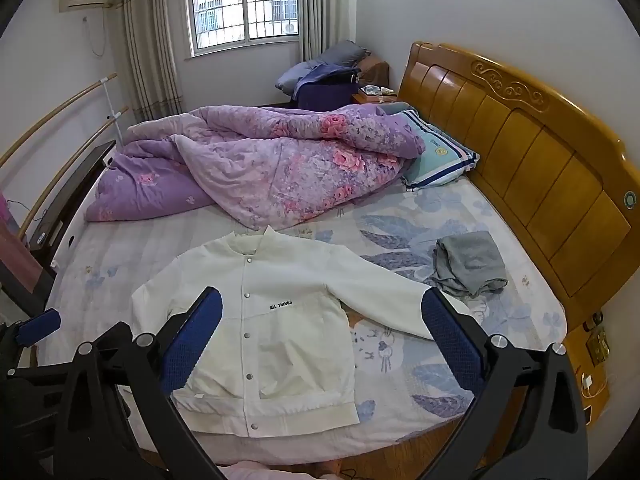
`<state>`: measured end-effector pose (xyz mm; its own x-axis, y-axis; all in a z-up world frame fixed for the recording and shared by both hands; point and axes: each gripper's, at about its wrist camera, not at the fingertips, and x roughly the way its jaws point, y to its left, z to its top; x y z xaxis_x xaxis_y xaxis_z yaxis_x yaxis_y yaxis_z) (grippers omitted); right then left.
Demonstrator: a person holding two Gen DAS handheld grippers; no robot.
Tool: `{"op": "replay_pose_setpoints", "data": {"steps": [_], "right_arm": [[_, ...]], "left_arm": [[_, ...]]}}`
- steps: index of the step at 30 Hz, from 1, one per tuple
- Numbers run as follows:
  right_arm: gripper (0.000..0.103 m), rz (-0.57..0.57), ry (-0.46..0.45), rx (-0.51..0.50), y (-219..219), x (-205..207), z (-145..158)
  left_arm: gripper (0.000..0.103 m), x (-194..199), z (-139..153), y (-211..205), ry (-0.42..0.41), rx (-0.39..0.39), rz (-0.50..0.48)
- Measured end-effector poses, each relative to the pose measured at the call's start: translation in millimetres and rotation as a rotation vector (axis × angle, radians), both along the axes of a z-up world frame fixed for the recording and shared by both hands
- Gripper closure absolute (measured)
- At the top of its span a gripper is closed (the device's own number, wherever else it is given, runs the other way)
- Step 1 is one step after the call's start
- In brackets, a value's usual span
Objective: Fold large clothes
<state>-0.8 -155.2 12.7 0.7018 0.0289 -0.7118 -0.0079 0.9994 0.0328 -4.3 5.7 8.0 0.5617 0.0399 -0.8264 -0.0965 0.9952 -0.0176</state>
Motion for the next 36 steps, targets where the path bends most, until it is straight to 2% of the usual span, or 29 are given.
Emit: {"op": "replay_pose_setpoints", "data": {"steps": [14,36], "right_arm": [[0.007,0.011,0.045,-0.063,10,4,-13],[0.007,0.014,0.068,-0.066,20,8,-14]], "left_arm": [[0.005,-3,-1,13,0.011,-0.030,0.017],[0.005,-3,-8,14,0.025,-0.033,0.015]]}}
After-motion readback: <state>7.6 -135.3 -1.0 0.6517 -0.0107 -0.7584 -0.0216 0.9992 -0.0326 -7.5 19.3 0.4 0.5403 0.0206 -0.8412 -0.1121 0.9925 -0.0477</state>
